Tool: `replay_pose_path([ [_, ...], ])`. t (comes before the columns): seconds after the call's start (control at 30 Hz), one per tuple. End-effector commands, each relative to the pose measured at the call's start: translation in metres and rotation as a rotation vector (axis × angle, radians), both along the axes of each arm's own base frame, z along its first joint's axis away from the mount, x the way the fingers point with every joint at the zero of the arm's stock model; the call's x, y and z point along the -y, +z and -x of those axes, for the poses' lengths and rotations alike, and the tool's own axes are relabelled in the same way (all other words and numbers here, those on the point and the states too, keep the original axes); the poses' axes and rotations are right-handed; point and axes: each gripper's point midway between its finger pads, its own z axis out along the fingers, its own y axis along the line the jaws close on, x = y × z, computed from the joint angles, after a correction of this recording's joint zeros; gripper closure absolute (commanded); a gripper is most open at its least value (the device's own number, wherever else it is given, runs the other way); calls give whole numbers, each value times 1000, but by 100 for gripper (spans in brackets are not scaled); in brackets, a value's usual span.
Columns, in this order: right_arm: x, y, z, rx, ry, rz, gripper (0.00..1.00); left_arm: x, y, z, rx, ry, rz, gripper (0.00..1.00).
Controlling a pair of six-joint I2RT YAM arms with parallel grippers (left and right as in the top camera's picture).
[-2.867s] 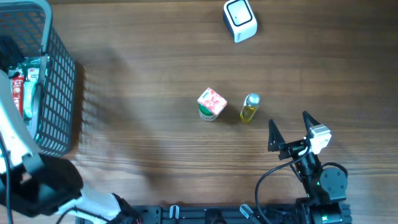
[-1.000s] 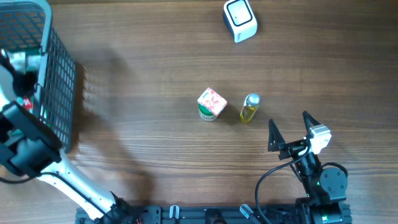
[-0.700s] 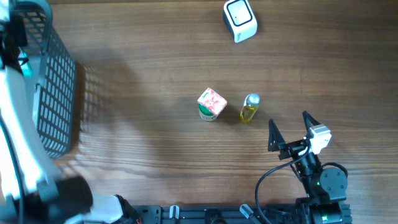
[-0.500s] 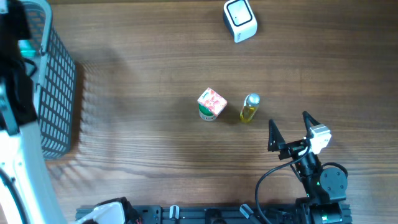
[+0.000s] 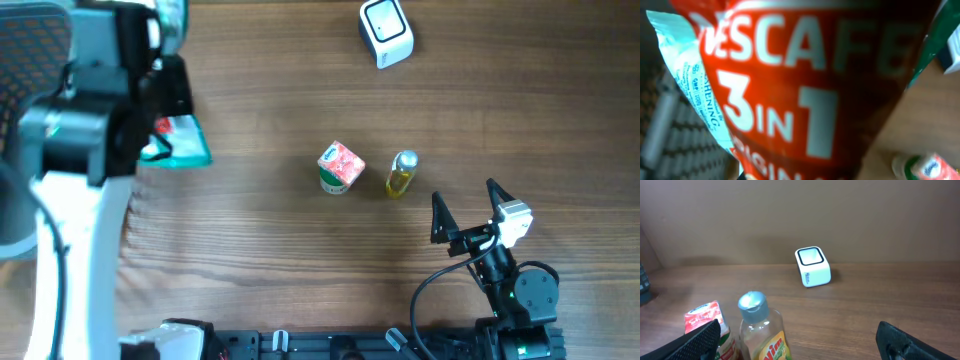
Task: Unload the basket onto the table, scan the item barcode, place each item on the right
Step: 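Carry the sachets and green glove pack left of the Kleenex, release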
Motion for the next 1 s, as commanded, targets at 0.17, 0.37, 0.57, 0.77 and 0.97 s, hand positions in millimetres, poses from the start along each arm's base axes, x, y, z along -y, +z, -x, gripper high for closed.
replay_pose_path([
  [0.17,2,1,0,4,-10,-2,0,40,-93,-22,-302,5,53,96],
  [0.37,2,1,0,4,-10,-2,0,50,-150,-28,-428,13,29,96],
  [0.57,2,1,0,4,-10,-2,0,51,-210,-29,-456,3,16,96],
  [0.77,2,1,0,4,-10,-2,0,52,-275,-21,-454,-28,5,96],
  [0.97,2,1,0,4,-10,-2,0,51,-317,-8,-436,-35,8,95],
])
